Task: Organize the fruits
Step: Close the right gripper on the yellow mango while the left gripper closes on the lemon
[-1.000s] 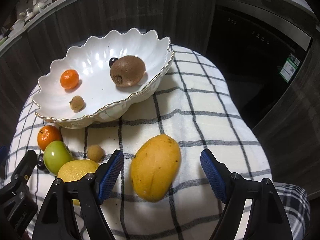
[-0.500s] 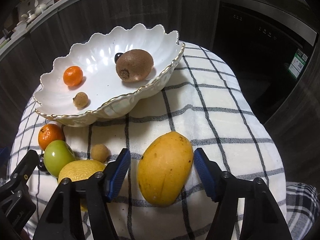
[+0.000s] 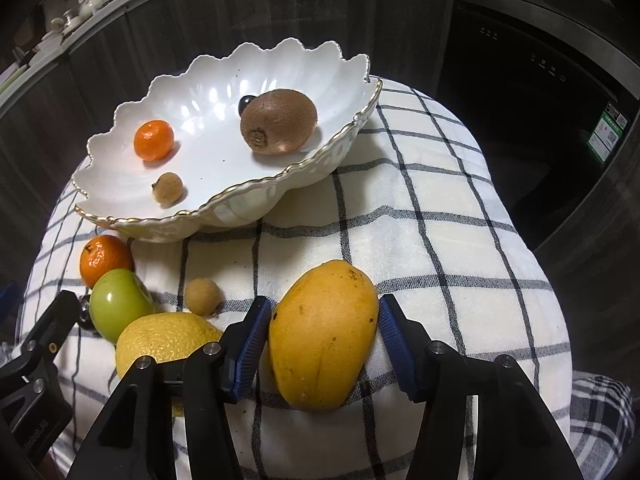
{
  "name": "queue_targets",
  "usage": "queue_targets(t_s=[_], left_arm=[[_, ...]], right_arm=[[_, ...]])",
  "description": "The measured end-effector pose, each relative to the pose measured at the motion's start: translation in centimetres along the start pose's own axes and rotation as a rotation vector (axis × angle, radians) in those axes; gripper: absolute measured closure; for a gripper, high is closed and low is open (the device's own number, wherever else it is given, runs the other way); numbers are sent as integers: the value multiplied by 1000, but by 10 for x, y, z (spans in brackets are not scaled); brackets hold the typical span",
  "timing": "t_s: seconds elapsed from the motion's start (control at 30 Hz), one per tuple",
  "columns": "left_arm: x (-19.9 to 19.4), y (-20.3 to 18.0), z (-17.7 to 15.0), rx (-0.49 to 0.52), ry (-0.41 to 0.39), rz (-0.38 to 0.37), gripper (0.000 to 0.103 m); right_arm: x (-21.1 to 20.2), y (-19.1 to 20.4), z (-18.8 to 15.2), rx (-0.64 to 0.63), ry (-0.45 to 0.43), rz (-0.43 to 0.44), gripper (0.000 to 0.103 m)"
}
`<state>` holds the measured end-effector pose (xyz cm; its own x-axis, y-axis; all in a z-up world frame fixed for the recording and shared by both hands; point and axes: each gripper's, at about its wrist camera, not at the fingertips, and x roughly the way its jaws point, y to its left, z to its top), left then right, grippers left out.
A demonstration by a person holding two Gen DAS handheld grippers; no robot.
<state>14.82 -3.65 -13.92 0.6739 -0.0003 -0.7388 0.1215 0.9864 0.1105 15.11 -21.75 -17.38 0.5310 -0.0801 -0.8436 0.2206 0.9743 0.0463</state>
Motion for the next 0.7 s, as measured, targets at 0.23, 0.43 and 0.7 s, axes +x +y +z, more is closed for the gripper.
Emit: queue_targets(t_s=[0.23, 0.43, 0.7], left_arm=[[-6, 0, -1, -1, -14, -26, 10], [-15, -11, -2, 1, -16, -79, 10], [-26, -46, -8, 27, -19, -132, 10]], right_arm=[[-27, 2, 1, -2, -76, -10, 47], [-49, -5, 3, 2, -107, 0, 47], [-62, -31, 5, -7, -110, -12, 47]])
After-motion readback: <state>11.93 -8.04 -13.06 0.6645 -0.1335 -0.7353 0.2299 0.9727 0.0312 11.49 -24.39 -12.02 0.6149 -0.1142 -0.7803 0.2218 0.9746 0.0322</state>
